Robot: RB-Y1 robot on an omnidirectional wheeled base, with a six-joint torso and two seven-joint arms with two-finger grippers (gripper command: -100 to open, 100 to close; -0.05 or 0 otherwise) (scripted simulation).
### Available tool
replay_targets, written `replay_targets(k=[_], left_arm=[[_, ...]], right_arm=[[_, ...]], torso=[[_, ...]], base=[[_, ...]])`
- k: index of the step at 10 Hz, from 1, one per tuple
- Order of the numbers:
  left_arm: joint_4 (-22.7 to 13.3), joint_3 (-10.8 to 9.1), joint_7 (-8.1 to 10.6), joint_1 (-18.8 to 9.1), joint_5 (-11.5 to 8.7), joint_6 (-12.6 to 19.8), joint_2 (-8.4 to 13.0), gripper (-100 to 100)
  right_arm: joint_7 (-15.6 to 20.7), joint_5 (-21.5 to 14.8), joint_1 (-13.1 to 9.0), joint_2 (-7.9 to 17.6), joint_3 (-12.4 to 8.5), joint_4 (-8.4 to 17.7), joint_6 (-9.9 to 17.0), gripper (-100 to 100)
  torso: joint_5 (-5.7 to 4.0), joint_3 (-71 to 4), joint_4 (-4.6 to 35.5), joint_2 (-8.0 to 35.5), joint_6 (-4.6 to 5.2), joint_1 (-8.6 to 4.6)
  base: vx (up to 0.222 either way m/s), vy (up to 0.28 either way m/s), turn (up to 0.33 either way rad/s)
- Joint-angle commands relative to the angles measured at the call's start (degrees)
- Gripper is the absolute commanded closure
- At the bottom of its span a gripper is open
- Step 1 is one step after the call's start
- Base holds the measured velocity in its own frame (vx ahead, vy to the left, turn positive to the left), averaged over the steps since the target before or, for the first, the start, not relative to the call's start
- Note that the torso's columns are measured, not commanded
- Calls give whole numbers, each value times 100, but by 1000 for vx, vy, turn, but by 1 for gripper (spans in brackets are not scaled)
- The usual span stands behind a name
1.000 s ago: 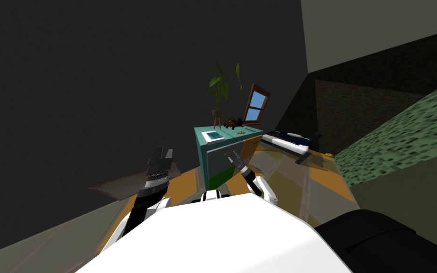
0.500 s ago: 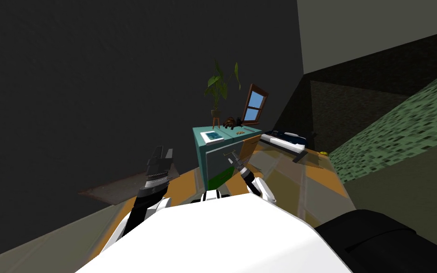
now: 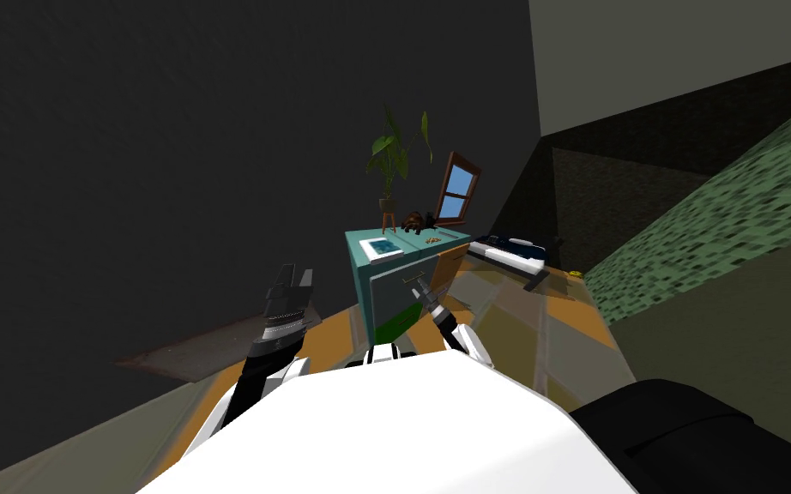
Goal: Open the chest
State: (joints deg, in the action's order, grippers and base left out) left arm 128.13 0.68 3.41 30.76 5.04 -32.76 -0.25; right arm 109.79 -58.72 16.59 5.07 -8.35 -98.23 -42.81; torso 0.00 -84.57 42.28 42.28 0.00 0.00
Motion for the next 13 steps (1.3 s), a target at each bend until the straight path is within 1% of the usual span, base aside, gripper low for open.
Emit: replay_targets(k=[1,2,3,4,5,6,7,8,9,10,13], left_arm=[[0,0,0,0,0,0,0,0],[0,0,0,0,0,0,0,0],[0,0,0,0,0,0,0,0],[0,0,0,0,0,0,0,0],[0,0,0,0,0,0,0,0],[0,0,0,0,0,0,0,0],[0,1,0,0,0,0,-1,0],[0,0,0,0,0,0,0,0],[0,0,0,-1,0,0,0,0],[0,0,0,-1,0,0,0,0],[0,0,0,-3,0,1,0,0]], right_arm=[[326,-116,4,-440,-50,161,-80,-100],[376,-138,5,-618,-59,188,-90,-100],[399,-148,6,-737,-63,201,-94,-100],[386,-130,0,-649,-69,206,-102,-100],[241,-154,-79,-555,-43,129,56,-100],[164,-165,-118,-501,-30,89,136,-100],[233,-157,-78,-543,-37,111,65,-100],[368,-135,-14,-644,-65,196,-77,100],[301,-138,-47,-606,-56,172,-2,100],[214,-145,-46,-536,-54,98,6,100],[44,-167,-47,-419,-43,-10,67,100]], torso=[[0,0,0,0,-1,0],[0,1,0,2,0,1],[0,2,1,3,0,1],[0,2,1,3,0,0],[0,2,1,3,0,-1],[2,-4,-1,-7,-1,7],[4,-9,-4,-14,0,15],[1,-1,-1,0,1,-1],[-5,14,5,23,2,-20],[-7,5,-4,2,-6,-11],[0,13,6,21,0,1]], base=[[16,-2,-24],[12,-2,-22],[8,-2,-13],[0,0,0],[34,28,27],[64,60,30],[30,31,3],[-37,-24,-36],[-26,-18,-21],[-126,-44,-14],[-185,-61,-17]])
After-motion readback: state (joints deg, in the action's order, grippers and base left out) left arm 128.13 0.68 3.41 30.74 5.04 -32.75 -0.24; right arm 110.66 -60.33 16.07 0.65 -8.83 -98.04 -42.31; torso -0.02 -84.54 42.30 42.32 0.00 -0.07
